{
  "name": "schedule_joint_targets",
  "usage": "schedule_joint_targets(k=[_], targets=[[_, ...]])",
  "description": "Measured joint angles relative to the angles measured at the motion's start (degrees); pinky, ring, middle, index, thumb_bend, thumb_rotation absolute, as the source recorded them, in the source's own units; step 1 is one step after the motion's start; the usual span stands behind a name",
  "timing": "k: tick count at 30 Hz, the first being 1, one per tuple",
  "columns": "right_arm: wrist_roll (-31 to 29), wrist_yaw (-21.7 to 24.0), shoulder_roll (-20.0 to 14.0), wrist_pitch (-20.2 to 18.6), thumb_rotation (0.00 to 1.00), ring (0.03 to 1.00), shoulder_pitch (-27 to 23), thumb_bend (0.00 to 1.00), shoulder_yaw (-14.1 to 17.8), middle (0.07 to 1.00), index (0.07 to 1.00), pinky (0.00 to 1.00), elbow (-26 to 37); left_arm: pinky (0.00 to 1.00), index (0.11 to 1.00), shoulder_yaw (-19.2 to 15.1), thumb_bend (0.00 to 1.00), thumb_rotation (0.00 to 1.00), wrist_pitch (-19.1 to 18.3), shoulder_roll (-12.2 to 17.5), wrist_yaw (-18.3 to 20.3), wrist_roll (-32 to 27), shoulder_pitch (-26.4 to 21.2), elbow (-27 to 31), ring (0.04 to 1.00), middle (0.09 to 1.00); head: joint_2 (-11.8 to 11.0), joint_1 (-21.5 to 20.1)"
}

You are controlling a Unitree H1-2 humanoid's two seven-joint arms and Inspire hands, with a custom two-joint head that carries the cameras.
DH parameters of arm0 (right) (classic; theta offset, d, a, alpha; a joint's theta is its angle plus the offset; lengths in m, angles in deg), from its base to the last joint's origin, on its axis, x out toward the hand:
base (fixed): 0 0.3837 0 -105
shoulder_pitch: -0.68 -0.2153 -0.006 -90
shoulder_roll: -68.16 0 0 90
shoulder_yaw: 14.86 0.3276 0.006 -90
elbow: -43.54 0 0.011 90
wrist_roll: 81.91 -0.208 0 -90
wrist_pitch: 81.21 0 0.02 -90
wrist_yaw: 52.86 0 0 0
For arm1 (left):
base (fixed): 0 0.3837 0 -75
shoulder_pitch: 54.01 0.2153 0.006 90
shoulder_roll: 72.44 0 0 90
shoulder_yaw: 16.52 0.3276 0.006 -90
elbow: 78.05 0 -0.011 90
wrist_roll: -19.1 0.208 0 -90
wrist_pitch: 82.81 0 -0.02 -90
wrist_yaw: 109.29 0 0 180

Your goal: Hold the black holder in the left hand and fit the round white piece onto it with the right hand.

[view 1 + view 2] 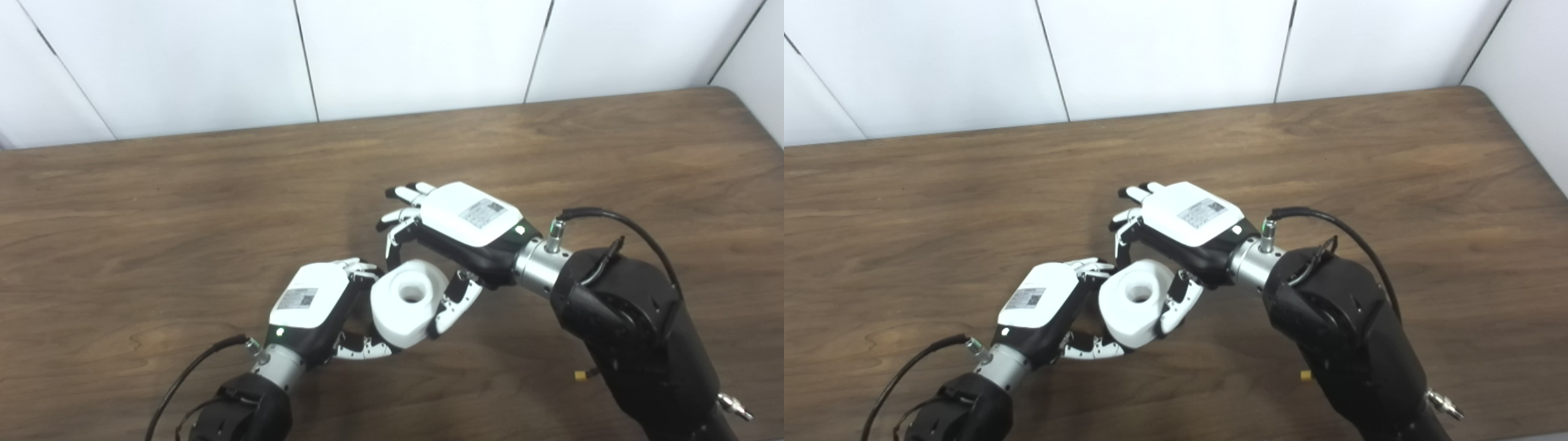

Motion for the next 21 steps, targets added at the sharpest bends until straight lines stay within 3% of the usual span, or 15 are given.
schedule_joint_targets(k=[6,14,21], targets=[[0.0,1.3,-0.2,0.0,0.38,0.99,0.0,0.98,-0.2,0.855,0.625,1.0,0.0,0.83,0.489,0.1,0.52,0.05,0.0,0.0,0.0,0.4,0.0,0.0,0.867,0.797,0.2,-0.1],[0.8,1.3,-0.2,0.1,0.4,0.975,0.0,1.0,-0.5,0.872,0.747,1.0,0.0,0.84,0.489,0.1,0.52,0.05,0.0,0.0,0.0,0.4,0.0,0.0,0.871,0.8,0.1,-0.2],[1.9,1.8,-0.2,0.1,0.4,0.98,0.0,1.0,-0.8,0.888,0.772,1.0,0.3,0.85,0.489,0.1,0.52,0.05,0.0,0.0,0.1,0.4,0.0,0.0,0.869,0.797,0.2,-0.1]])
